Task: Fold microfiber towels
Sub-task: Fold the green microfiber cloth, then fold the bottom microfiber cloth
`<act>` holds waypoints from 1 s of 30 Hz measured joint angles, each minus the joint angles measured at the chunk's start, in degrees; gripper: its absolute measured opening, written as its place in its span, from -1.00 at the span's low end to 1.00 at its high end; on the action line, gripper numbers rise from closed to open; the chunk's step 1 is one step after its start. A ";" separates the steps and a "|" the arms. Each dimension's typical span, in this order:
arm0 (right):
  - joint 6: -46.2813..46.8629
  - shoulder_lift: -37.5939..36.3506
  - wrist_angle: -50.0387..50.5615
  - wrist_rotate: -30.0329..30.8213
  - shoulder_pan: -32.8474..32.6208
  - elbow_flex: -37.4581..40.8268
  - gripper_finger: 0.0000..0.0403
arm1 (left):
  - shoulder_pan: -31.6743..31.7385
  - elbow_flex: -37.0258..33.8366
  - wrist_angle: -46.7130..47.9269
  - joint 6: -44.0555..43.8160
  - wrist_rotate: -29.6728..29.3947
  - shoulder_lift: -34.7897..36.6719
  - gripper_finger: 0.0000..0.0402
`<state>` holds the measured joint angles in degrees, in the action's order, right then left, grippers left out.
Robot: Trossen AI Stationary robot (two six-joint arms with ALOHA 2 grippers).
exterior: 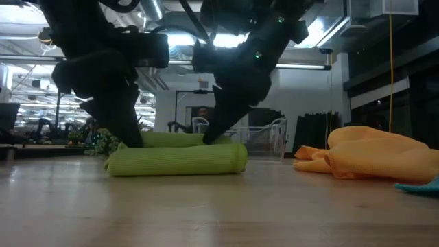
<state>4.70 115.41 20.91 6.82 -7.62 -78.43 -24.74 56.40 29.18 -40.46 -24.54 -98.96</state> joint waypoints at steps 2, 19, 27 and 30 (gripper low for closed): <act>-1.29 0.01 -0.93 1.32 -0.02 0.00 -0.19 | -0.02 0.00 0.31 -0.05 -0.42 0.26 -0.46; -0.72 -0.01 -0.74 12.38 1.09 -3.11 0.01 | 0.98 0.00 15.37 -6.00 -3.88 6.83 -0.44; 1.91 -0.03 0.72 12.60 0.28 -7.13 0.01 | 0.57 0.02 21.82 -6.58 -3.96 15.80 -0.45; 4.92 -0.03 -3.98 12.32 -0.35 -5.28 0.01 | 0.55 0.01 28.24 -8.99 -4.15 18.45 -0.45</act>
<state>9.61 115.37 16.94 19.14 -7.96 -83.72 -24.18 56.41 57.42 -49.46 -28.69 -80.51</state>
